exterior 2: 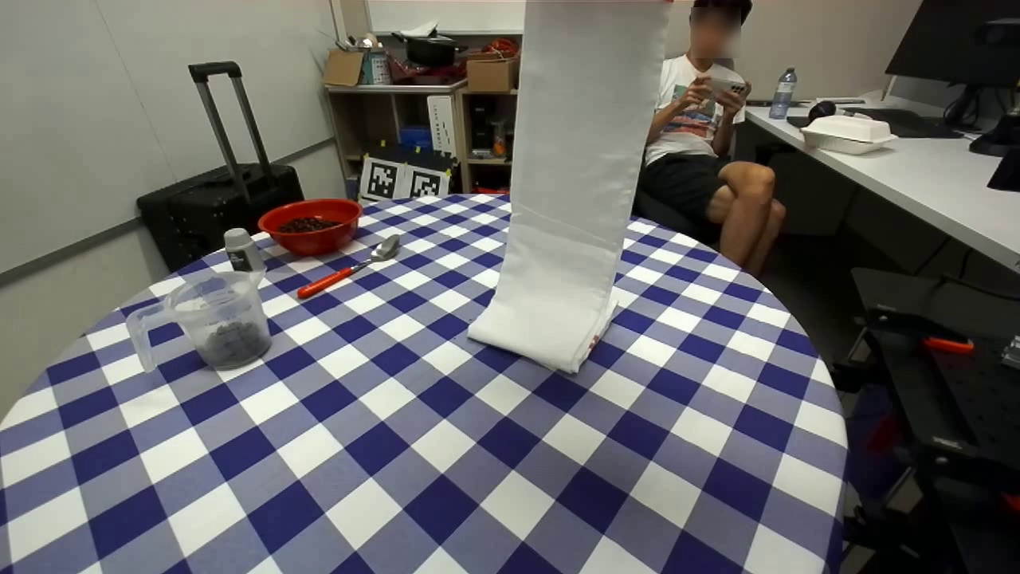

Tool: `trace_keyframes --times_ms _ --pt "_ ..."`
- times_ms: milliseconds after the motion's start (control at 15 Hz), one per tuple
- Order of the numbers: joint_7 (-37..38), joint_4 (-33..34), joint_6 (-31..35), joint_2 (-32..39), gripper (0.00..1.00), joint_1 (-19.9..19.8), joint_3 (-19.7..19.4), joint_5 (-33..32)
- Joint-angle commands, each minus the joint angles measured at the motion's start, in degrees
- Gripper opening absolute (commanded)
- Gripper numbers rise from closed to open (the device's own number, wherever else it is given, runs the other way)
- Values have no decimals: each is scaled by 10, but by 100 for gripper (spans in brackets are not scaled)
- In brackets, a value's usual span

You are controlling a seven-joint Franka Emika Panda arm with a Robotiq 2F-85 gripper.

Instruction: Fold the towel

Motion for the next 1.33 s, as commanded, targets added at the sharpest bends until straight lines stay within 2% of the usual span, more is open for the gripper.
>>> trace_keyframes --times_ms 0,133,400,867,1267 --pt "-6 57 -22 75 4 18 3 -33" --pt "-11 73 -23 98 4 23 1 -32" --pt "-24 103 -8 137 4 23 4 11" --pt "-40 132 26 192 4 18 4 170" --pt "-42 144 47 219 4 35 5 268"
